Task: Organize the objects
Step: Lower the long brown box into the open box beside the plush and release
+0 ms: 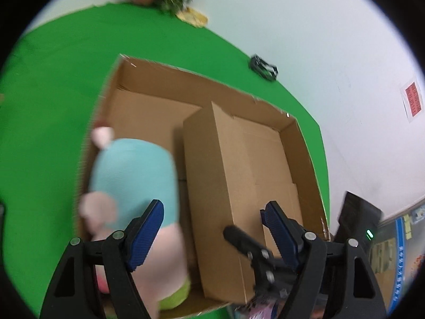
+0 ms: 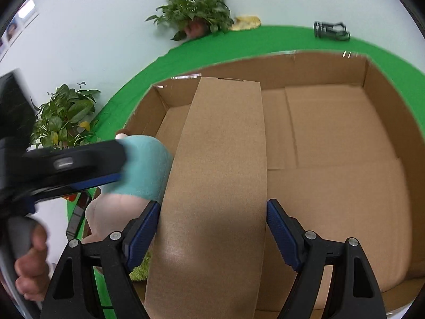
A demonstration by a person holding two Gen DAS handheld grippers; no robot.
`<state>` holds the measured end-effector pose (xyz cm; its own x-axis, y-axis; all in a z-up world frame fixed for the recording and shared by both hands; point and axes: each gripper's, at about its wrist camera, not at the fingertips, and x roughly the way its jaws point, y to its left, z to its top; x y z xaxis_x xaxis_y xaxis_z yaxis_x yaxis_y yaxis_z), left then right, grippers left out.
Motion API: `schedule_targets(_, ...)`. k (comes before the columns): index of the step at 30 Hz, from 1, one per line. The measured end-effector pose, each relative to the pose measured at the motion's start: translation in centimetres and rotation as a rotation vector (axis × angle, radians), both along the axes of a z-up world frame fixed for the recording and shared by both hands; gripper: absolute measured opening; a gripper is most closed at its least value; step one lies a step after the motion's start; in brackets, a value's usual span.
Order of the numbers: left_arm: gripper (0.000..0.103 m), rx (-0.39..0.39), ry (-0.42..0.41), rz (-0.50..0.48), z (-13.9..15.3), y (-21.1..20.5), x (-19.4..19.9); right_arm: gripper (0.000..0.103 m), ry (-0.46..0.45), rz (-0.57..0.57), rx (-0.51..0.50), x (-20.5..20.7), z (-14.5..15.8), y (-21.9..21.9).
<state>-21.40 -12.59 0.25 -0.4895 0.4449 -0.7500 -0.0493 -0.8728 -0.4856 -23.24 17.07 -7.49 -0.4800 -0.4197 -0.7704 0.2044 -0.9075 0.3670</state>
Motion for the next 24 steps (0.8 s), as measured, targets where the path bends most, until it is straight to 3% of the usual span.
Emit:
schedule_targets(4,0.079,-0.05,0.058,0.055,2.4,-2.3,2.5,0.082,-0.014,0.029,-0.015,-0.1,-1.1,-1.5)
schedule_targets(7,0.079,-0.099,0.086,0.073,3.3,-3.2,3.2,0.089,-0.032,0.133,-0.06,0.5,-1.3,-2.7)
schedule_targets(9,0.079,-0.121,0.097,0.074,3.6,-3.3,3.2,0.091,0.002,0.169,-0.073,1.4,-0.6,-2.4)
schedule_targets(11,0.079,-0.129,0.125,0.067,3.5,-2.0,3.2,0.092,0.043,0.148,-0.068,2.0,0.3,-0.8)
schedule_targets(13,0.079,-0.141,0.156,0.057,2.1,0.1,3.5,0.092,0.012,0.106,-0.092,1.6,0.4,0.9)
schedule_targets(17,0.079,-0.232,0.231,0.09,1.8,2.3,4.3,0.067,-0.048,0.109,-0.067,0.7,-0.3,1.1)
schedule_targets(19,0.079,-0.305,0.278,0.142,2.5,2.7,5.1,0.065,-0.059,0.117,-0.038,1.3,-0.7,0.9)
schedule_targets(21,0.079,-0.379,0.34,0.188,3.6,3.3,6.6,0.064,0.002,0.082,0.02,2.8,0.5,1.4)
schedule_targets(22,0.082,-0.405,0.38,0.206,4.1,3.8,7.6,0.071,0.101,0.038,0.107,4.6,2.0,1.8)
schedule_targets(23,0.084,-0.425,0.421,0.215,4.5,4.5,8.5,0.092,0.181,0.006,0.156,6.2,3.3,2.4)
schedule_targets(24,0.085,-0.438,0.458,0.218,5.0,5.1,9.6,0.103,0.286,-0.044,0.196,8.7,5.1,3.5)
